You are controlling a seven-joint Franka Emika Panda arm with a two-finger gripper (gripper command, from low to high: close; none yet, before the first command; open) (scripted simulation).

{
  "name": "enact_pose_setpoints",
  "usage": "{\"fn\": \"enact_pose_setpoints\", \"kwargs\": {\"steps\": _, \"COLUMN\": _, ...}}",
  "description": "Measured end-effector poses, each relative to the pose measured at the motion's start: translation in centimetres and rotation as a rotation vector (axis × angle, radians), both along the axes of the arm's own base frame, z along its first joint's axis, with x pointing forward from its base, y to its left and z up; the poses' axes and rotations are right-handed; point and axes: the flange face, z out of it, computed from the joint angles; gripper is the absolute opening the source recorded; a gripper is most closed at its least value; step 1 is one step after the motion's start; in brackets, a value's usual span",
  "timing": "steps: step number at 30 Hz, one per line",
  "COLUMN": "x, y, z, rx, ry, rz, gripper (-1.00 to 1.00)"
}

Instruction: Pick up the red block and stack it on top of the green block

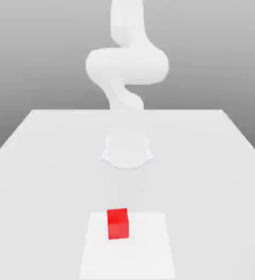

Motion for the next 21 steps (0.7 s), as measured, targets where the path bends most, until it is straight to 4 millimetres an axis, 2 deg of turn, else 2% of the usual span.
{"fn": "enact_pose_setpoints", "kwargs": {"steps": 4, "x": 4.2, "y": -0.9, "z": -9.9, "rx": 0.03, "ry": 0.152, "rz": 0.035, "gripper": 0.0}}
{"fn": "enact_pose_setpoints", "kwargs": {"steps": 6, "x": 5.4, "y": -1.0, "z": -14.9, "rx": 0.036, "ry": 0.226, "rz": 0.05, "gripper": 0.0}}
{"fn": "enact_pose_setpoints", "kwargs": {"steps": 9, "x": 6.1, "y": -0.9, "z": -22.4, "rx": 0.033, "ry": 0.338, "rz": 0.069, "gripper": 0.0}}
{"fn": "enact_pose_setpoints", "kwargs": {"steps": 13, "x": 4.9, "y": -0.7, "z": -32.5, "rx": 0.008, "ry": 0.493, "rz": 0.09, "gripper": 0.0}}
{"fn": "enact_pose_setpoints", "kwargs": {"steps": 17, "x": 1.1, "y": -1.1, "z": -42.2, "rx": -0.051, "ry": 0.66, "rz": 0.104, "gripper": 0.0}}
{"fn": "enact_pose_setpoints", "kwargs": {"steps": 19, "x": -0.2, "y": -1.4, "z": -44.8, "rx": -0.072, "ry": 0.7, "rz": 0.105, "gripper": 0.0}}
{"fn": "enact_pose_setpoints", "kwargs": {"steps": 21, "x": -0.4, "y": -1.4, "z": -46.1, "rx": -0.079, "ry": 0.707, "rz": 0.106, "gripper": 0.0}}
